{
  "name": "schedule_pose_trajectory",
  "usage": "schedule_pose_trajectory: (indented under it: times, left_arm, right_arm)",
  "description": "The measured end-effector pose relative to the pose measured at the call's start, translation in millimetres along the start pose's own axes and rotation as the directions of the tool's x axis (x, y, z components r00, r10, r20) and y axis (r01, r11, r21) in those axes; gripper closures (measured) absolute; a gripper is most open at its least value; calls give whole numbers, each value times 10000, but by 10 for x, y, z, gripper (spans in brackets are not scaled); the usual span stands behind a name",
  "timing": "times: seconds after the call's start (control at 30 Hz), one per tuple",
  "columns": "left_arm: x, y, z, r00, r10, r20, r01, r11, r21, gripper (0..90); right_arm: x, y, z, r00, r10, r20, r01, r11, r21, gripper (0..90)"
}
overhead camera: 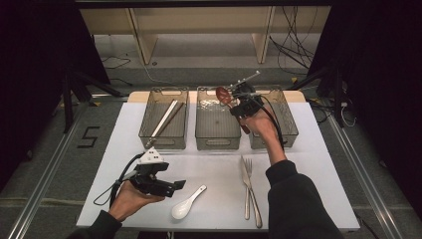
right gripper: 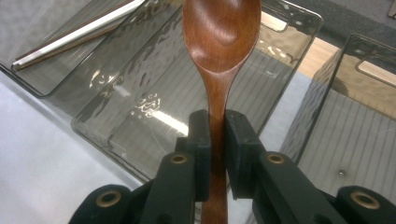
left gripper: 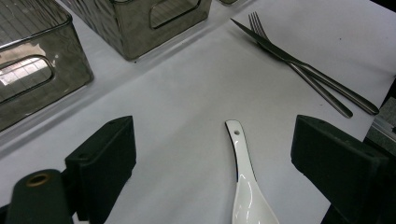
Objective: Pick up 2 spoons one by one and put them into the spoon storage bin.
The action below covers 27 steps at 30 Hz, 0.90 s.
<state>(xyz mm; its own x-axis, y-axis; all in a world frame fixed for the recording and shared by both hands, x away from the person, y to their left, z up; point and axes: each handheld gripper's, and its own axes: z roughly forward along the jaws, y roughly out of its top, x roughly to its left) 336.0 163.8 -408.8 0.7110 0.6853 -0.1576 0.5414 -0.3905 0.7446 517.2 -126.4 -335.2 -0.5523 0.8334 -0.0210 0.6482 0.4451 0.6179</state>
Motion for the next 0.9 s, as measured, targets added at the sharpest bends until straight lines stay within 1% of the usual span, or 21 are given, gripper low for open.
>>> schedule_pose_trajectory:
  times: [0.03, 0.17, 0.3, 0.6, 0.9]
  left_arm:
    - [-4, 1, 5, 10000, -27, 29, 27, 10000, 3, 136]
    - [-32, 11, 21, 9999, 95, 41, -95, 10000, 12, 136]
    - [-30, 8, 24, 10000, 70, 47, -70, 10000, 15, 136]
    - [-42, 4, 33, 9998, 184, 25, -184, 9998, 49, 136]
    - [-49, 8, 40, 9998, 188, 52, -188, 9998, 98, 136]
  right_arm:
    - [5, 12, 21, 10000, 14, -1, -14, 10000, 14, 820]
    - [25, 38, 93, 10000, 72, -14, -72, 9999, 111, 820]
    - [44, 71, 151, 9999, 138, -41, -137, 9998, 140, 820]
    - [71, 154, 285, 9996, 271, 9, -271, 9992, 295, 819]
    - [54, 168, 392, 9989, 456, 146, -462, 9979, 456, 819]
